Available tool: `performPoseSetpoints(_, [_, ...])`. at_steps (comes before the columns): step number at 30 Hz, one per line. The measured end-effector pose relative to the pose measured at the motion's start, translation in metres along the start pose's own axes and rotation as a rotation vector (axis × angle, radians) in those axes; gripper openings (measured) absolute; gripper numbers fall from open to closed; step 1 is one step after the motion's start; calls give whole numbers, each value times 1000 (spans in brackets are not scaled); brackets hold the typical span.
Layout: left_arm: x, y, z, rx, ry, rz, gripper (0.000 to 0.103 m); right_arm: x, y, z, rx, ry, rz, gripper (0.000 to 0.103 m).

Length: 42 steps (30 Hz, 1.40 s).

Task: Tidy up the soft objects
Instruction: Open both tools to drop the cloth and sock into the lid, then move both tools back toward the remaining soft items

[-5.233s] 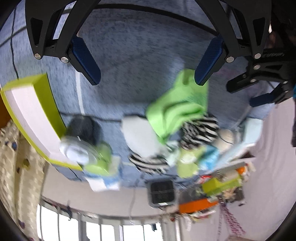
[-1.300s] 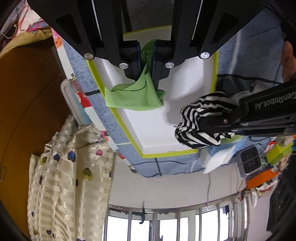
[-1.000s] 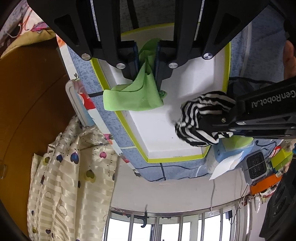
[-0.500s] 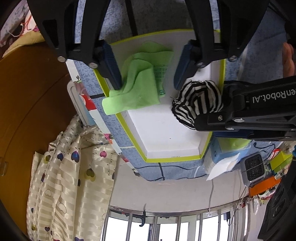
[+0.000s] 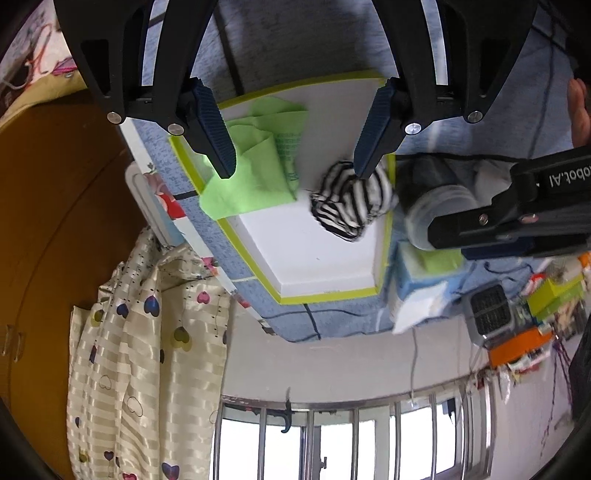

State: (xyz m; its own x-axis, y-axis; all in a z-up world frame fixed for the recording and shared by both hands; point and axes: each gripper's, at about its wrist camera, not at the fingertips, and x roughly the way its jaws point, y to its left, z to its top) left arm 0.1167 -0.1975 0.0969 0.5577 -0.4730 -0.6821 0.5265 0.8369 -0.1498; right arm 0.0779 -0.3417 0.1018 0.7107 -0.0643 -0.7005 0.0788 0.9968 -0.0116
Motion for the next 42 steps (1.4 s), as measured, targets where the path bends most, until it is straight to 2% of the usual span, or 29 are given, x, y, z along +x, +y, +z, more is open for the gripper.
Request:
performPoseSetpoints(5, [-28, 19, -18, -50, -25, 33, 52, -15, 15, -2, 17, -39, 81, 67])
performPoseSetpoints(13, [-63, 56, -50, -123, -55, 118, 53, -22, 54, -7, -37, -54, 176, 67])
performPoseSetpoints(23, [-99, 108, -92, -233, -70, 237, 57, -13, 105, -12, -113, -33, 304, 67])
performPoseSetpoints(28, [-109, 126, -104, -275, -81, 245, 57, -2, 131, -9, -170, -2, 353, 67])
performPoseSetpoints(36, [-122, 153, -118, -325, -95, 266, 57, 16, 168, -2, -271, 22, 351, 67])
performPoseSetpoints(42, [-124, 166, -118, -334, -95, 274, 57, 31, 185, 2, -339, 38, 290, 67])
